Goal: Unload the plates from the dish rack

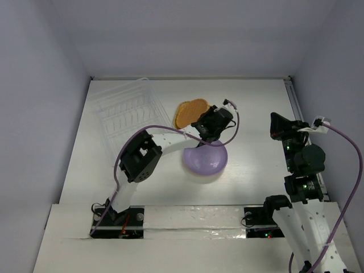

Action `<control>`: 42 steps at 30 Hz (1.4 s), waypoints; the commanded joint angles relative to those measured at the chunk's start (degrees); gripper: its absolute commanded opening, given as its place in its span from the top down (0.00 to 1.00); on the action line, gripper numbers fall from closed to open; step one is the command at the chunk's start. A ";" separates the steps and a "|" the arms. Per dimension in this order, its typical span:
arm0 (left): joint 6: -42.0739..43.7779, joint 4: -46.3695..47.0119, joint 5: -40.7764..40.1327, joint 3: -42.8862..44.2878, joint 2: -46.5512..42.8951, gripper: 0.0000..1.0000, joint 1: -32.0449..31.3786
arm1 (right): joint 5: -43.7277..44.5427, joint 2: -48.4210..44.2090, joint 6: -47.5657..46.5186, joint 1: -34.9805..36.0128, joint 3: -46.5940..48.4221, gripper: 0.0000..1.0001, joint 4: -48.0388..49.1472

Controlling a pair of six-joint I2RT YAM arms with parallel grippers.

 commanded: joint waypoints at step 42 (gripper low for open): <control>-31.16 -0.46 -0.02 -30.72 -72.32 0.01 -0.66 | -0.63 -1.27 0.08 0.26 0.06 0.92 2.32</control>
